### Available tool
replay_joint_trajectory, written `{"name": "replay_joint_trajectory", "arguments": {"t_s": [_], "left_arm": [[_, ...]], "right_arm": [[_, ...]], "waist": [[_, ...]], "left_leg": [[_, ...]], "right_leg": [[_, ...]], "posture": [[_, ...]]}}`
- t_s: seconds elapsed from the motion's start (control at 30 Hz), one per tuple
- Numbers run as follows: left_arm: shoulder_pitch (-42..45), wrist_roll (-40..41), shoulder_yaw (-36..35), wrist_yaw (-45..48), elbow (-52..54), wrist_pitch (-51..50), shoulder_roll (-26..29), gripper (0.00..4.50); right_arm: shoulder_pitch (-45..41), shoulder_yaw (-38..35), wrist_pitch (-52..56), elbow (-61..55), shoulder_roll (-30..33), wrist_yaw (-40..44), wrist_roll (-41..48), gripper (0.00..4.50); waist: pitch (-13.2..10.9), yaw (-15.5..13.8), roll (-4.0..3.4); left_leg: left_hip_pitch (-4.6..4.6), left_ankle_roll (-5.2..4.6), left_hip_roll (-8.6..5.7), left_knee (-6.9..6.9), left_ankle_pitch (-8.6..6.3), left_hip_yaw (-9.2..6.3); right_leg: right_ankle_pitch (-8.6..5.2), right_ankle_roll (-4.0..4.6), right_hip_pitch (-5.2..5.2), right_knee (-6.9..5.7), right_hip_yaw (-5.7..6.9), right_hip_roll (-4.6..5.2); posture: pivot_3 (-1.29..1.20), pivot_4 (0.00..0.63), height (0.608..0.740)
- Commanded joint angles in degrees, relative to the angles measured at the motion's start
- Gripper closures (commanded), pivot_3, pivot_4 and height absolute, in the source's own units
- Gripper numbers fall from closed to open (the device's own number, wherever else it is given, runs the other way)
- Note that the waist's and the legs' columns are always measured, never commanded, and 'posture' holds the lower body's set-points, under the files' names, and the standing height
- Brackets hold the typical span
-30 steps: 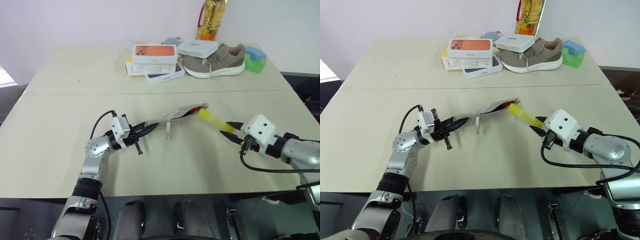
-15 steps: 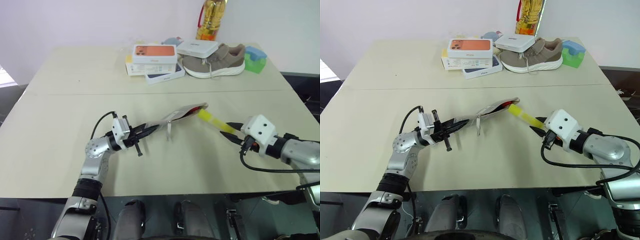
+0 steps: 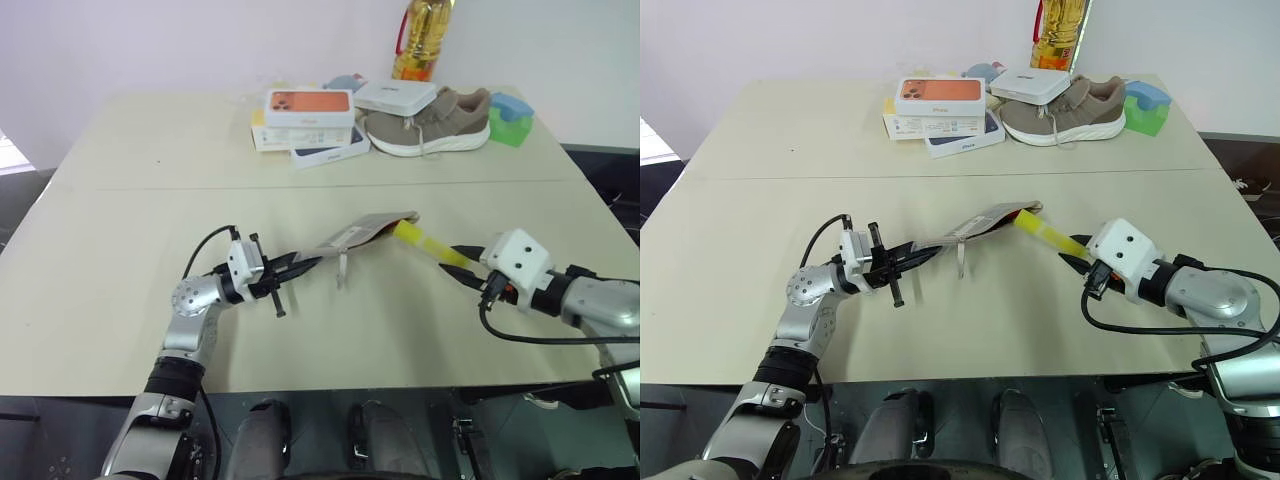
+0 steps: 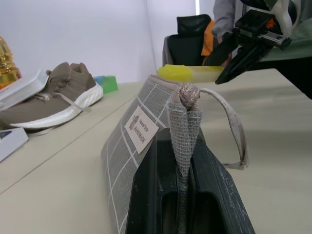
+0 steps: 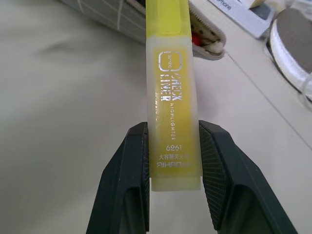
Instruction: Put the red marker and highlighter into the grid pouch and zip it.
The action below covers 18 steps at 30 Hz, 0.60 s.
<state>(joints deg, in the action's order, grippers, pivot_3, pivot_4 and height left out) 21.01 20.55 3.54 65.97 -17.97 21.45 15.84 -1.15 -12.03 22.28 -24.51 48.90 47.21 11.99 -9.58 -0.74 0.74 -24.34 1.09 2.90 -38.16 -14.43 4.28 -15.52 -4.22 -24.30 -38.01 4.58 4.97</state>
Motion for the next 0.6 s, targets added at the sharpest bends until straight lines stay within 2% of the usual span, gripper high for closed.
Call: {"name": "replay_joint_trajectory", "arguments": {"t_s": [0.03, 0.43, 0.6], "left_arm": [[0.1, 0.1, 0.1, 0.4, 1.8, 1.0, 0.5, 4.50], [0.6, -0.6, 1.6, 4.1, 2.2, 2.4, 2.0, 4.50], [1.0, -0.8, 2.4, 5.4, 1.9, 3.6, 2.4, 4.50]], "right_arm": [[-1.0, -0.1, 0.2, -1.3, 1.5, 0.3, -0.3, 3.64], [-1.1, 1.2, 1.9, -1.8, 3.9, 1.1, -1.2, 3.64], [-0.8, 3.0, 1.1, -2.1, 7.8, 2.6, -4.1, 3.64]], "waist": [[0.0, 0.0, 0.00], [0.0, 0.0, -0.01], [0.0, 0.0, -0.01]], "left_leg": [[0.00, 0.00, 0.00, 0.00, 0.00, 0.00], [0.00, 0.00, 0.00, 0.00, 0.00, 0.00], [0.00, 0.00, 0.00, -0.01, 0.00, 0.00]], "right_leg": [[0.00, 0.00, 0.00, 0.00, 0.00, 0.00], [0.00, 0.00, 0.00, 0.00, 0.00, 0.00], [0.00, 0.00, 0.00, 0.00, 0.00, 0.00]], "posture": [[0.00, 0.150, 0.724], [0.00, 0.150, 0.724], [0.00, 0.150, 0.724]]}}
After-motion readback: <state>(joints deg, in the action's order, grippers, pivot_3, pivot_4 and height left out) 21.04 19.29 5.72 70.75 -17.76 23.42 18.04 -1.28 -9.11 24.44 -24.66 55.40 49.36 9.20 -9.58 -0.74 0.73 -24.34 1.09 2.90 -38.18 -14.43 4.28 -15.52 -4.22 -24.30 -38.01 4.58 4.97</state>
